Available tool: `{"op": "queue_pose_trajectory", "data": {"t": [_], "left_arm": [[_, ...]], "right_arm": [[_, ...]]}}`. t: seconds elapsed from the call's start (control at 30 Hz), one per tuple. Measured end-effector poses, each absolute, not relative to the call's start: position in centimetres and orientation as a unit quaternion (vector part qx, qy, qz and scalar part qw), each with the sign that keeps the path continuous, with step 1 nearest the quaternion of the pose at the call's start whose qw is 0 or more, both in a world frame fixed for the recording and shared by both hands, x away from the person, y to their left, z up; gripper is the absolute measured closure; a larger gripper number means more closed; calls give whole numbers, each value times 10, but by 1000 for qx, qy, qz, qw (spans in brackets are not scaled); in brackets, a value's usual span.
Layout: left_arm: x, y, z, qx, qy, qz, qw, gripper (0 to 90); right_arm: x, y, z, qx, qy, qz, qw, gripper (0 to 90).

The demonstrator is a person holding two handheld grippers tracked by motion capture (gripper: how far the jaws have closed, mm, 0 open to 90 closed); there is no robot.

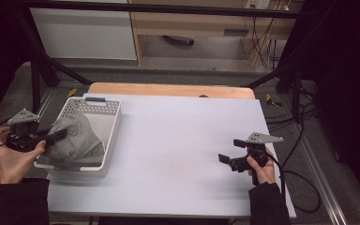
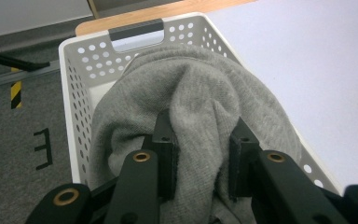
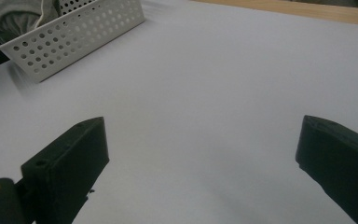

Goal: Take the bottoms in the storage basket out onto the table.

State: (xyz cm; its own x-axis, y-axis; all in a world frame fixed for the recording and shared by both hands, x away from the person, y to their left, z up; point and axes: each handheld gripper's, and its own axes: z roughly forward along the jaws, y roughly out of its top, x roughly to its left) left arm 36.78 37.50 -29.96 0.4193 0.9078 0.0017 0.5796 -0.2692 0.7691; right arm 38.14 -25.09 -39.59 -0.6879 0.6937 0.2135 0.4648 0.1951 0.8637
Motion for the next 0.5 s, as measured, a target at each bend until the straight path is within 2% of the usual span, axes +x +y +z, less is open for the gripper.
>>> {"op": "queue_pose_trajectory", "data": {"t": [0.5], "left_arm": [[367,373,-291,767,481,229,356,695]], "right_arm": [[381,-251,-396,379,765,509,112,27]]}}
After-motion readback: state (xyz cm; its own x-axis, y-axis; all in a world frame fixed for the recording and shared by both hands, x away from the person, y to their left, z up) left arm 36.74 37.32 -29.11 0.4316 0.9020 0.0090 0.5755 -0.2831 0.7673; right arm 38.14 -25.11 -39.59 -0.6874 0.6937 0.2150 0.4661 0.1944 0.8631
